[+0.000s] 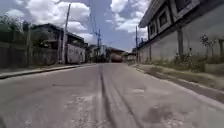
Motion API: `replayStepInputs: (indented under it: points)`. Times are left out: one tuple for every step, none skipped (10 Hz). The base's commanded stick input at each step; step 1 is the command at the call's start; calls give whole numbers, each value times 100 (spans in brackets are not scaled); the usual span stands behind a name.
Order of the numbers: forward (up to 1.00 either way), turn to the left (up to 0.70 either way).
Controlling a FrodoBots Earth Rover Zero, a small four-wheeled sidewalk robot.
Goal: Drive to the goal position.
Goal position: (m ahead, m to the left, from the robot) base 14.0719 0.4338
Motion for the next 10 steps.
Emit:
replayStepInputs:
  points:
    - [100,0]
    - [100,0]
    - [100,0]
    - [100,0]
    - [100,0]
    - [100,0]
    - [100,0]
    - [100,-20]
    - [100,-34]
    - [100,-17]
